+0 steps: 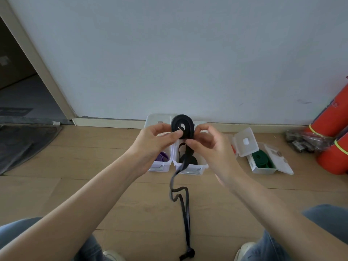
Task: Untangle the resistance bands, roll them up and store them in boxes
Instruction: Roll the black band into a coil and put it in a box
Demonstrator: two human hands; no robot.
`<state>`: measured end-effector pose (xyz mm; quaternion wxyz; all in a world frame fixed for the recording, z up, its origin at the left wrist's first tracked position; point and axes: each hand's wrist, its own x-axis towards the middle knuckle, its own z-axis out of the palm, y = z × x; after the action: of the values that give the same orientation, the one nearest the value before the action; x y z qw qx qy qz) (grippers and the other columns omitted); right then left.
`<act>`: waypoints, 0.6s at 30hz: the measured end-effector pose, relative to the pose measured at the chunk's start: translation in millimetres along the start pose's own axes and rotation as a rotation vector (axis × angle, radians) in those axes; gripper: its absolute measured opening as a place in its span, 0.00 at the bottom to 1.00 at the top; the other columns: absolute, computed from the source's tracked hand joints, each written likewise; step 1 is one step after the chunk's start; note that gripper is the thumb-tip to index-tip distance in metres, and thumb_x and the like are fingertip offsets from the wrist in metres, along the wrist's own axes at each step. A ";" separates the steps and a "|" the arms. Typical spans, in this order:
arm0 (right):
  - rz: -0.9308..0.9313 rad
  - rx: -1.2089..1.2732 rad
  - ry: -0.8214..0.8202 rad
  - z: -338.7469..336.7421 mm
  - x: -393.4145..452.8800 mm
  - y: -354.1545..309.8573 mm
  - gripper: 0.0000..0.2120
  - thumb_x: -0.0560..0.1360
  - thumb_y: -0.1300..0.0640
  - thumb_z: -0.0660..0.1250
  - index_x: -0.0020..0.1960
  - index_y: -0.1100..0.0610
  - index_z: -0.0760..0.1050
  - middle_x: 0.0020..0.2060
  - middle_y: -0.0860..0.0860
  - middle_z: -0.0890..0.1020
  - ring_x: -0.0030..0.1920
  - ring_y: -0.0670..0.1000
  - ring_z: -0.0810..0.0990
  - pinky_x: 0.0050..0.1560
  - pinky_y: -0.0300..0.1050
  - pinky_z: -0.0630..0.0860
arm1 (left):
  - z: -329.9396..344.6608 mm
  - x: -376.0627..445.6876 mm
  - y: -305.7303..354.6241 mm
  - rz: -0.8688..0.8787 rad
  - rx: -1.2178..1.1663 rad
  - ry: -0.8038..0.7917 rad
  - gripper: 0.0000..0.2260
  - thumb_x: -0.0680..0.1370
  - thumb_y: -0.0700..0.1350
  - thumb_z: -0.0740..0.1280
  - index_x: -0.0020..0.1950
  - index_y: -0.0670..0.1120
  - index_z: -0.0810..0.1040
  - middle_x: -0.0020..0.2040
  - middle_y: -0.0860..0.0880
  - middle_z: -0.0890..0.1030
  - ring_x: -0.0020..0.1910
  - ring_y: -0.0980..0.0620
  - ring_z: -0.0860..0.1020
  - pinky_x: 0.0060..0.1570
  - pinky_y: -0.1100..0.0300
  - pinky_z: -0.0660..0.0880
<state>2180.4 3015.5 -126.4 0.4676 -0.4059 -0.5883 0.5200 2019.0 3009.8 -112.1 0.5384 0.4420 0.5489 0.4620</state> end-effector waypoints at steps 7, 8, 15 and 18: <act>-0.076 -0.155 -0.156 -8.0 1.7 -12.5 0.12 0.73 0.64 0.69 0.43 0.46 0.78 0.38 0.46 0.83 0.41 0.45 0.81 0.43 0.32 0.75 | -4.4 -5.5 1.1 -0.054 0.156 -0.227 0.12 0.72 0.36 0.72 0.55 0.44 0.81 0.47 0.43 0.84 0.46 0.51 0.82 0.46 0.61 0.78; -0.070 -0.175 -0.196 -8.6 1.6 -14.3 0.14 0.73 0.64 0.69 0.43 0.44 0.79 0.38 0.48 0.83 0.40 0.48 0.82 0.43 0.34 0.76 | -5.4 -6.8 2.7 -0.080 0.123 -0.278 0.12 0.72 0.35 0.71 0.55 0.41 0.80 0.47 0.43 0.84 0.45 0.49 0.83 0.44 0.63 0.78; 0.015 -0.028 -0.216 -18.6 3.5 -15.9 0.14 0.74 0.63 0.67 0.55 0.47 0.78 0.40 0.50 0.82 0.34 0.50 0.80 0.41 0.44 0.80 | -10.6 -5.0 10.5 -0.020 0.016 -0.226 0.09 0.74 0.42 0.67 0.53 0.42 0.80 0.46 0.44 0.85 0.45 0.46 0.84 0.50 0.55 0.80; 0.011 0.034 -0.029 -11.9 3.2 -10.4 0.09 0.73 0.63 0.69 0.51 0.57 0.72 0.37 0.50 0.83 0.34 0.52 0.82 0.40 0.47 0.81 | -2.0 -2.1 8.1 0.002 -0.151 -0.119 0.10 0.76 0.41 0.66 0.55 0.39 0.79 0.46 0.45 0.85 0.45 0.48 0.84 0.45 0.59 0.79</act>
<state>2191.3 3020.0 -115.4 0.4630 -0.3937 -0.5838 0.5384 2016.9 3009.2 -103.7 0.6011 0.4275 0.4792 0.4758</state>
